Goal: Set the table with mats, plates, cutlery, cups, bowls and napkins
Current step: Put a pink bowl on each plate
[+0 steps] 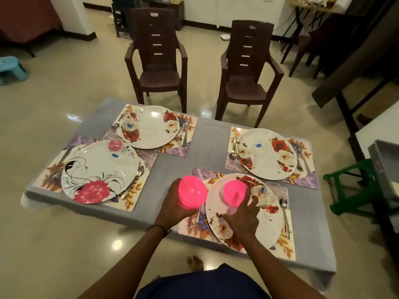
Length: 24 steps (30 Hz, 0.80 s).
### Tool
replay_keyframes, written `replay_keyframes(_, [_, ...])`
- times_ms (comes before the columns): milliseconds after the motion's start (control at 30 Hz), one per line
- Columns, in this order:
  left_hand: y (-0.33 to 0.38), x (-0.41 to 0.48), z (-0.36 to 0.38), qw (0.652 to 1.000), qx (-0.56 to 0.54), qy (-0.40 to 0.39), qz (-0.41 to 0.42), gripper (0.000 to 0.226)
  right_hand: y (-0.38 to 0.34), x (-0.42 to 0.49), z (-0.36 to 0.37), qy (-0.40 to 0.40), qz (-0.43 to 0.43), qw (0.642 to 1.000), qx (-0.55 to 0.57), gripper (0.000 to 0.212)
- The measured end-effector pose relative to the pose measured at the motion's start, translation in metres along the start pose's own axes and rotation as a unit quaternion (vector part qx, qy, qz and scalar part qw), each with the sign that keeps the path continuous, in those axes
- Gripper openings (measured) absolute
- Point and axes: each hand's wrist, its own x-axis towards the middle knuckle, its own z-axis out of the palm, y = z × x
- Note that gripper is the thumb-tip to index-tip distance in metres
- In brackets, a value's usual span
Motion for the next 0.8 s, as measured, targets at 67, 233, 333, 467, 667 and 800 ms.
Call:
replay_keyframes(67, [-0.002,-0.005,-0.005,1.000,-0.004,-0.002,0.002,0.105,-0.008,-0.014,0.004,0.026,-0.034,0.999,0.020,0.118])
replay_keyframes(233, [-0.007,-0.011,-0.027,1.000,0.002,0.012,-0.003,0.108,-0.067,-0.032,0.000,-0.069,-0.140,0.964,0.216,0.032])
replay_keyframes(333, [-0.017,-0.018,-0.048,0.999,0.009,0.030,-0.020,0.113,-0.119,-0.041,-0.003,-0.116,-0.188,0.931,0.289,0.072])
replay_keyframes(467, [-0.028,-0.028,-0.082,0.997,0.023,0.053,-0.042,0.118,-0.176,-0.059,0.006,-0.152,-0.228,0.927,0.256,0.129])
replay_keyframes(667, [-0.056,-0.052,-0.162,0.992,0.021,0.113,-0.046,0.108,-0.259,-0.098,0.032,-0.181,-0.285,0.906,0.256,0.126])
replay_keyframes(800, [-0.079,-0.069,-0.208,0.986,0.012,0.153,-0.059,0.111,-0.310,-0.122,0.053,-0.167,-0.319,0.903,0.233,0.124])
